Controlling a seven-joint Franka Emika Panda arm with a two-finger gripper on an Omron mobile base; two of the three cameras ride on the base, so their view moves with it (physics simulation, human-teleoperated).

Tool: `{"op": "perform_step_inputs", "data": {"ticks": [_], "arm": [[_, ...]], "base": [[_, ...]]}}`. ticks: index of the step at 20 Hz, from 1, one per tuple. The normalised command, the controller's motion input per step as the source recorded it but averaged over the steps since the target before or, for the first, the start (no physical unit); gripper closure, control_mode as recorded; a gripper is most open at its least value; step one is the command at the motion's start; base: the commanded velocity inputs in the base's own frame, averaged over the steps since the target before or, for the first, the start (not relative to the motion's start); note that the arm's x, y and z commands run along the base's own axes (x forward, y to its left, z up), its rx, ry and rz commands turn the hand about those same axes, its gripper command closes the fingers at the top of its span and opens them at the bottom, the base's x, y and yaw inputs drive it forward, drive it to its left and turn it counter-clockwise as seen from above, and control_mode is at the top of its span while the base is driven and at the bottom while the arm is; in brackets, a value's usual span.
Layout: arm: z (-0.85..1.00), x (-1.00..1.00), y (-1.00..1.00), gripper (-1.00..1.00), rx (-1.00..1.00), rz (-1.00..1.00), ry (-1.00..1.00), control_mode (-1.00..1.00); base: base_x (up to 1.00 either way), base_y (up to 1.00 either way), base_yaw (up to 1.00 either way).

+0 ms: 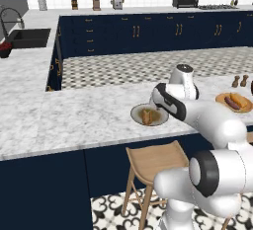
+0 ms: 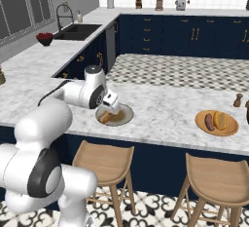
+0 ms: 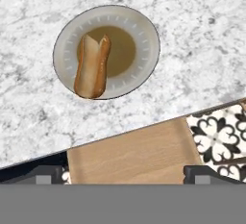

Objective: Place one bun and one sausage from the bowl on each plate.

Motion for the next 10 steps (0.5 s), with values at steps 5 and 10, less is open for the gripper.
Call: {"op": "perform_step_inputs", "data": {"ticks": [5,10], "arm": [[0.00,0.00,-0.08,-1.00,0.00,0.01,0.00,1.00],[0.00,0.00,0.00,-1.00,0.00,0.00,0.00,1.00]], "base": [[-0.04,-0.30,0.00],[-0.14,-1.00,0.00]]}}
